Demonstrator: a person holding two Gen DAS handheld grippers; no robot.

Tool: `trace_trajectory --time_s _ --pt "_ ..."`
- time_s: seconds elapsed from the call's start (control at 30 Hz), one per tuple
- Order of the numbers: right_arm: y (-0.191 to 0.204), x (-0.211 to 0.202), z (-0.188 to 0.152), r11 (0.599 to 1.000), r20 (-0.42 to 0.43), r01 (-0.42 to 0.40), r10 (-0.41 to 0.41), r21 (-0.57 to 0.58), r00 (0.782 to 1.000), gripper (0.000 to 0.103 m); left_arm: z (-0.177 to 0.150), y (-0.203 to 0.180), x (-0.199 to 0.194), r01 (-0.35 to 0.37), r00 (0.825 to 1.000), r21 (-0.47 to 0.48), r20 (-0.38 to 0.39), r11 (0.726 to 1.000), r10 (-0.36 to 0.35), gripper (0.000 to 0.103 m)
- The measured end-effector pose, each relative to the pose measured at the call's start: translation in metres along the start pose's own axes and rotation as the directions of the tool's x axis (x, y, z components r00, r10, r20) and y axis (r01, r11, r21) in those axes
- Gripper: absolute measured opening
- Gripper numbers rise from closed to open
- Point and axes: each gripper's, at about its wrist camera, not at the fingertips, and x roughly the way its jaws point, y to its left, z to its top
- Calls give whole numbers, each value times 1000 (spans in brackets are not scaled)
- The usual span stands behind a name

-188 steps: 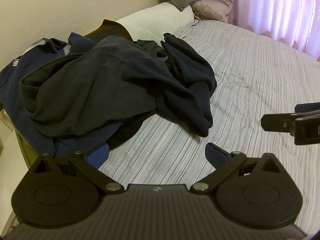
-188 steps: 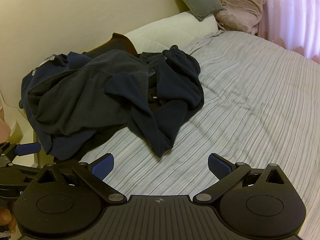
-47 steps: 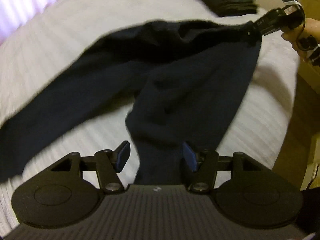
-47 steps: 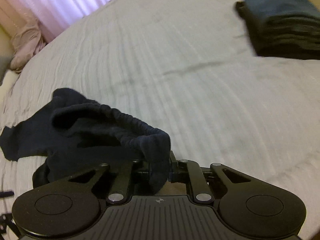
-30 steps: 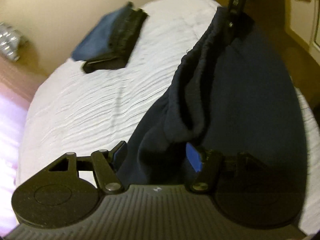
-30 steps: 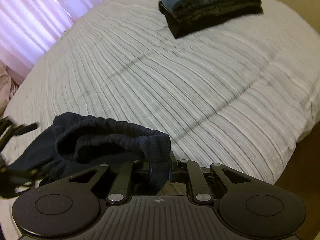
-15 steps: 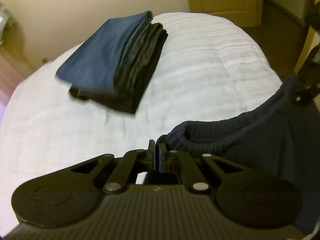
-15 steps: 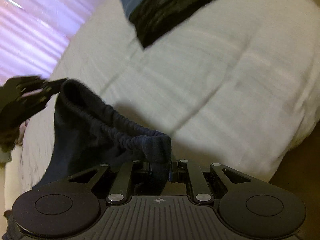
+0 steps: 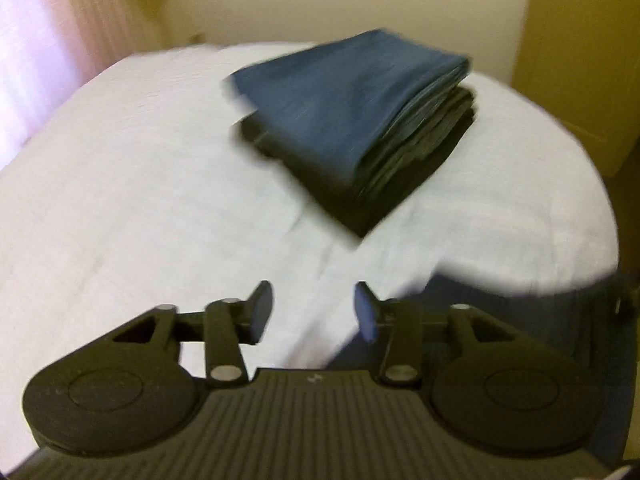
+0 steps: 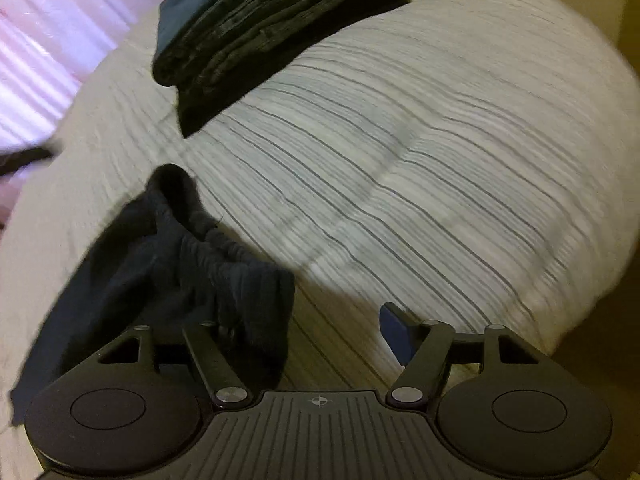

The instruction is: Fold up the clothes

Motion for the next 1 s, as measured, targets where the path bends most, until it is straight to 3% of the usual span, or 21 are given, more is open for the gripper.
trace_trajectory --time_s 0.07,0.17,0.27,0.37,0.43,0.53,0.67,0.77,0.8,0.83,0.9,1.0 --pt "3 -10 -11 998 36 17 -20 65 999 67 -55 20 -32 -44 997 -64 -60 997 41 45" --pt "3 -20 -27 981 85 -42 26 189 996 67 -146 35 -83 -95 983 -150 -168 984 69 46" --pt "27 -32 -38 987 103 -65 50 144 993 67 -235 33 -135 -105 965 -234 -257 967 42 52" --pt "58 -41 -58 993 102 -71 62 90 993 67 -303 13 -181 -50 965 -254 -263 966 -19 64" --pt "82 -44 -78 993 85 -95 89 75 992 67 -330 -4 -209 23 975 -239 -211 971 -75 68" --pt "130 -44 -124 986 10 -166 166 1 986 67 -350 -38 -241 139 985 -87 -89 986 -147 82" --pt "190 -42 -179 975 -74 -197 190 -101 979 67 -364 -71 -222 203 976 46 -88 978 -198 81" --pt "218 -42 -208 973 -105 -203 191 -112 976 67 -367 -76 -195 207 972 64 -126 976 -198 63" --pt "223 -42 -214 975 -112 -197 186 -104 976 67 -368 -74 -191 197 973 53 -135 979 -189 46" --pt "227 -43 -219 977 -119 -191 179 -99 977 67 -368 -72 -188 188 973 43 -145 981 -180 20" --pt "233 -46 -224 977 -130 -176 160 -119 978 67 -367 -50 -199 186 974 -16 -127 982 -186 1" --pt "239 -48 -226 974 -143 -160 137 -164 980 67 -371 -4 -256 106 992 -146 -47 984 -114 1"
